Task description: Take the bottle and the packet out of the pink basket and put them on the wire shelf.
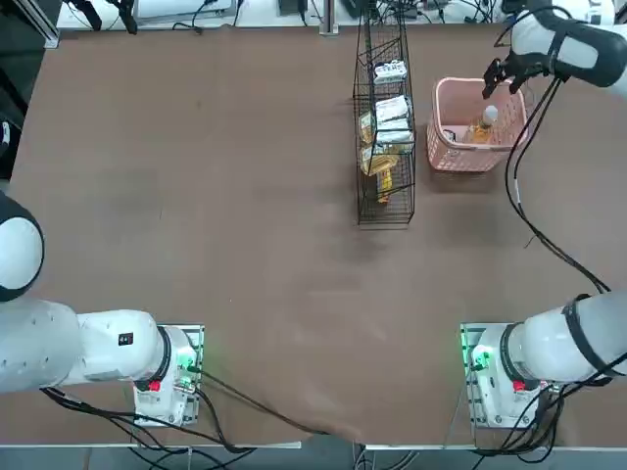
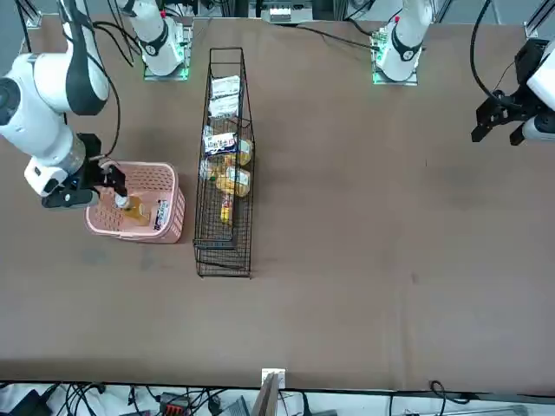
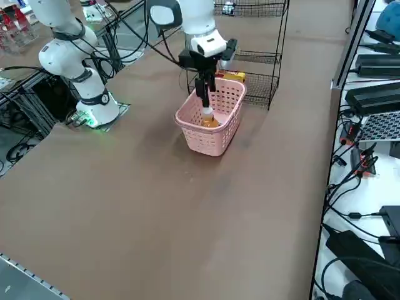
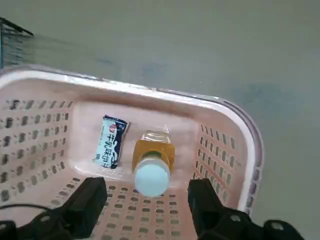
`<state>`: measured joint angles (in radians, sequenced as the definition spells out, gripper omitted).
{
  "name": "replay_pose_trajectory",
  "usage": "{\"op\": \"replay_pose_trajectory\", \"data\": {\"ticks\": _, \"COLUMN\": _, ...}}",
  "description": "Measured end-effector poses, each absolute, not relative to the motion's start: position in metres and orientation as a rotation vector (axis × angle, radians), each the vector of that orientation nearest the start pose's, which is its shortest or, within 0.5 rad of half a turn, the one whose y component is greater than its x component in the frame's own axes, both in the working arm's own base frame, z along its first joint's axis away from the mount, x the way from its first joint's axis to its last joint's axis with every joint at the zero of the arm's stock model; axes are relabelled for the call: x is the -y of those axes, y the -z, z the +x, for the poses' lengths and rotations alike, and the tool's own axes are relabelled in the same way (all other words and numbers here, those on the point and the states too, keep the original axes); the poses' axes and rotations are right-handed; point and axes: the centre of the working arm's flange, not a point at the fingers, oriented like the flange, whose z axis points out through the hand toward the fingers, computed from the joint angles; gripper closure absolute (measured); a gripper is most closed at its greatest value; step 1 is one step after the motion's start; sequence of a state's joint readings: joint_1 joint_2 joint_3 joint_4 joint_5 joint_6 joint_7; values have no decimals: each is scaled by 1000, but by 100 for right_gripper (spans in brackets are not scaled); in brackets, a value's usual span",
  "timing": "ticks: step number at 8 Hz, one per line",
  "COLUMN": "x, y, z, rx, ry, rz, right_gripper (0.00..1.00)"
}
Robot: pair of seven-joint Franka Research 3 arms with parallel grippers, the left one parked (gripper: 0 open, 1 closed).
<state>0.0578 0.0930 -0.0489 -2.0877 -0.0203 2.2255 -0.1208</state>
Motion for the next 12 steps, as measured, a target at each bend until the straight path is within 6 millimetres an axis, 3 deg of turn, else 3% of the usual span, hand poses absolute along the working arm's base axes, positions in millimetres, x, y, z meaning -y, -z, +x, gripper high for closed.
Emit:
{"op": "replay_pose_trajectory", "data": {"ticks": 7, "x": -3, "y": -329, "z": 564, "rx": 256, "ry": 59, "rz": -3157, "right_gripper": 3}}
{"op": "replay_pose_trajectory", "data": {"ticks": 12, "x": 0, "y": -309, "z": 561, "rx": 249, "ry": 18, "rz": -3159, "right_gripper": 8}}
